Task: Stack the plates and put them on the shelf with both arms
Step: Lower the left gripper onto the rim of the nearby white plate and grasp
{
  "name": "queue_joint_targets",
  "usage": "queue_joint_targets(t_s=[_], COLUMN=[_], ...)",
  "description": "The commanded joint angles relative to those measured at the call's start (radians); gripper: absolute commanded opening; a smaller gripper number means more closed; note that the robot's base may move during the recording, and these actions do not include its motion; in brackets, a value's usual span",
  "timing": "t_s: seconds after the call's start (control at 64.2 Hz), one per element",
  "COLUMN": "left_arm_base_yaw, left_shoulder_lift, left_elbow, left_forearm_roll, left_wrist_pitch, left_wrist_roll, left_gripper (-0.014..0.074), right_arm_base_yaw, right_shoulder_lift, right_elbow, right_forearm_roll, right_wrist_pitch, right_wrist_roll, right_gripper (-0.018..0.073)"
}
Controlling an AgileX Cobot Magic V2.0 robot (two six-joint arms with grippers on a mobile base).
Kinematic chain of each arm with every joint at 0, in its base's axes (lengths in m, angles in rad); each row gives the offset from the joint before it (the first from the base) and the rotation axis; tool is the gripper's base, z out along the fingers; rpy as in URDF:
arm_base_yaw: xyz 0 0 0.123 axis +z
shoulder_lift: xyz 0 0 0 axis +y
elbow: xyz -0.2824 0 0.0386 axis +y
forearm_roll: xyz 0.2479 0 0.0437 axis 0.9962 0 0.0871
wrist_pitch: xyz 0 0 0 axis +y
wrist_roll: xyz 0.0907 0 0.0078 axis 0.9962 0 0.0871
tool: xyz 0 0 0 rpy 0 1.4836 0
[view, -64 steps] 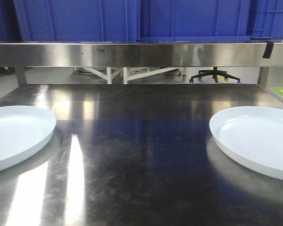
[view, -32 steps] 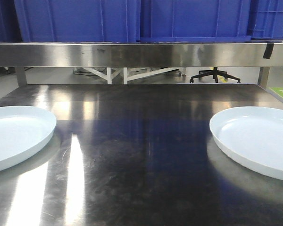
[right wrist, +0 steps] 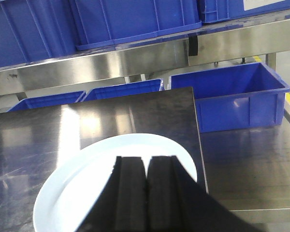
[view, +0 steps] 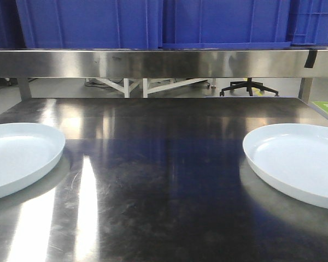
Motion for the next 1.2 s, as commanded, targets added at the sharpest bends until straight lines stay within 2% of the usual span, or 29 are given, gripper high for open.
queue_joint_targets(t_s=[0.0, 0.14, 0.28, 0.421, 1.184], left_arm_base_yaw=[-0.031, -0.06, -0.066, -0.066, -0.066], left_shoulder_lift=[0.165, 0.411, 0.524, 0.539, 0.54], left_elbow=[-0.196, -0.414, -0.475, -0.475, -0.475], left_forearm_roll=[0.059, 0.065, 0.057, 0.036, 0.045], left_wrist_pitch=[0.047, 0.21, 0.251, 0.245, 0.245], left_wrist_roll=[-0.002, 0.044, 0.044, 0.044, 0.044], left_gripper=[0.0086, 0.0086, 0.0086, 0.0086, 0.0086], right_arm_base_yaw=[-0.004, -0.004, -0.004, -0.004, -0.004], right_shoulder_lift=[-0.017, -0.017, -0.017, -0.017, -0.017], right_elbow=[0.0, 0.0, 0.0, 0.0, 0.0], right_forearm_roll=[0.0, 0.0, 0.0, 0.0, 0.0], right_wrist_pitch=[-0.087, -0.087, -0.087, -0.087, -0.087], right_wrist_roll=[-0.003, -0.003, -0.003, -0.003, -0.003], right_gripper=[0.0048, 0.0048, 0.0048, 0.0048, 0.0048])
